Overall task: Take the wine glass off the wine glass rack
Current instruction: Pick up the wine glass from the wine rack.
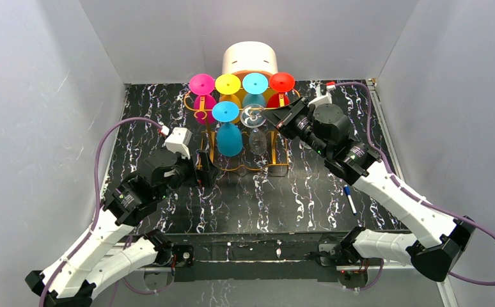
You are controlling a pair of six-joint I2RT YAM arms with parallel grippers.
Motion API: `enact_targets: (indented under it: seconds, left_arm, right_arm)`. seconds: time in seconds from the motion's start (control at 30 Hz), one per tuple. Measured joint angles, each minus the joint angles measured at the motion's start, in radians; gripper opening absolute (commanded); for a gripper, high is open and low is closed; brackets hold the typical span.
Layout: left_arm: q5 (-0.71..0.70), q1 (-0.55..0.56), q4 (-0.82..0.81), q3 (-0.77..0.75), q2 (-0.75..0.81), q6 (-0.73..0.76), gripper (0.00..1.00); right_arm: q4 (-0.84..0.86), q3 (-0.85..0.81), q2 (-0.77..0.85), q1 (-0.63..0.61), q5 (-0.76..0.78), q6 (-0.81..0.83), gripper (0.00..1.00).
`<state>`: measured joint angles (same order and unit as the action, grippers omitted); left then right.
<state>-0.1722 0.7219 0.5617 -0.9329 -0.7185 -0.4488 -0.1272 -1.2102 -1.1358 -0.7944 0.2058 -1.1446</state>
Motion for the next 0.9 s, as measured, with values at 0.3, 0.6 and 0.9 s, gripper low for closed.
enact_targets:
  seconds: [0.3,0.6,0.9]
  left_arm:
    - [0.046,0.000,0.000,-0.001,0.000,0.002,0.98]
    - [0.213,0.000,-0.059,-0.003,0.006,0.001,0.98]
    - [0.472,0.000,-0.352,0.069,-0.027,-0.185,0.89]
  right_arm:
    - [-0.036,0.013,0.021,0.000,-0.104,0.068,0.01]
    - [-0.082,0.031,0.048,0.000,-0.250,0.178,0.01]
    - [-0.072,0.201,0.153,0.000,-0.341,0.323,0.01]
